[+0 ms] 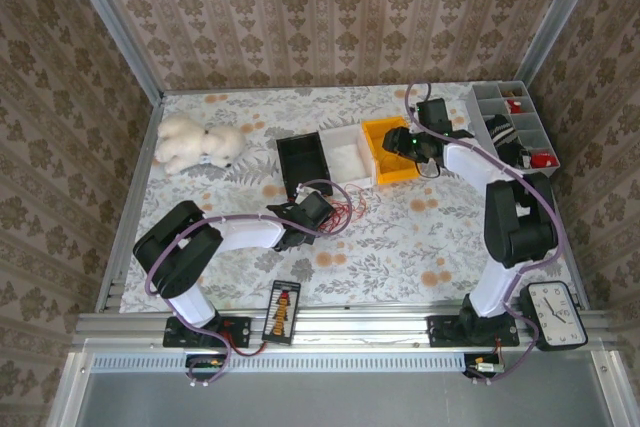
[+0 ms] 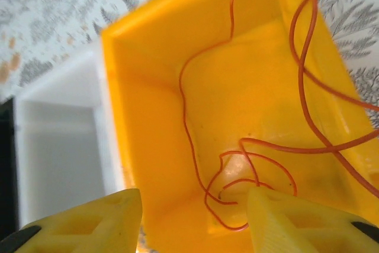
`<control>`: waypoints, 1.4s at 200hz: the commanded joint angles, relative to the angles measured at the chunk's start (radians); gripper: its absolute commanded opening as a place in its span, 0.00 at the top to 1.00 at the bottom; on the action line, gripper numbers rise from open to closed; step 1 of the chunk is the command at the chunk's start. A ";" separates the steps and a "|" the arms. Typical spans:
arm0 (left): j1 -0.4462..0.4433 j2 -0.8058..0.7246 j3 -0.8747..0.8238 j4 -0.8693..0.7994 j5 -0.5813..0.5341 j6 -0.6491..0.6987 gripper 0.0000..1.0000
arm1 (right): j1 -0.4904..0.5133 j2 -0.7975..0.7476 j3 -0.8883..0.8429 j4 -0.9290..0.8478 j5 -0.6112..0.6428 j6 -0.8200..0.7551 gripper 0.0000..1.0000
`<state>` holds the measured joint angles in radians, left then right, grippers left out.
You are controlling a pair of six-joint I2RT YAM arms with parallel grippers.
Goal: Untangle the cables
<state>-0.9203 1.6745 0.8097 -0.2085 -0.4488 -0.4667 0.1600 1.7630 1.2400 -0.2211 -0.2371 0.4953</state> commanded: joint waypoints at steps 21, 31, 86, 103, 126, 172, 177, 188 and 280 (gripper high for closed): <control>0.013 0.013 -0.015 -0.011 0.024 0.000 1.00 | -0.063 -0.042 -0.040 0.029 0.093 0.057 0.46; 0.013 0.014 -0.017 -0.010 0.025 0.000 1.00 | -0.089 -0.039 -0.047 0.034 0.101 0.100 0.46; 0.021 0.020 -0.011 -0.009 0.035 0.006 1.00 | -0.187 0.056 -0.055 0.155 -0.019 0.252 0.46; 0.022 0.024 -0.008 -0.009 0.038 0.006 1.00 | -0.194 0.089 -0.041 0.176 -0.048 0.276 0.47; 0.023 0.025 -0.006 -0.011 0.038 0.005 1.00 | -0.201 0.120 -0.030 0.174 -0.056 0.296 0.47; 0.023 0.036 0.002 -0.014 0.044 0.006 1.00 | -0.211 0.122 -0.069 0.178 -0.055 0.303 0.48; 0.024 0.037 0.003 -0.014 0.046 0.007 1.00 | -0.214 0.123 -0.073 0.183 -0.058 0.305 0.48; 0.023 0.040 0.006 -0.015 0.048 0.008 1.00 | -0.219 0.127 -0.080 0.195 -0.069 0.317 0.48; 0.024 0.054 0.020 -0.028 0.061 0.016 1.00 | -0.235 0.184 -0.098 0.266 -0.143 0.460 0.47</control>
<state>-0.9081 1.6821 0.8207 -0.2108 -0.4324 -0.4664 -0.0700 1.9171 1.1667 0.0216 -0.3351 0.8764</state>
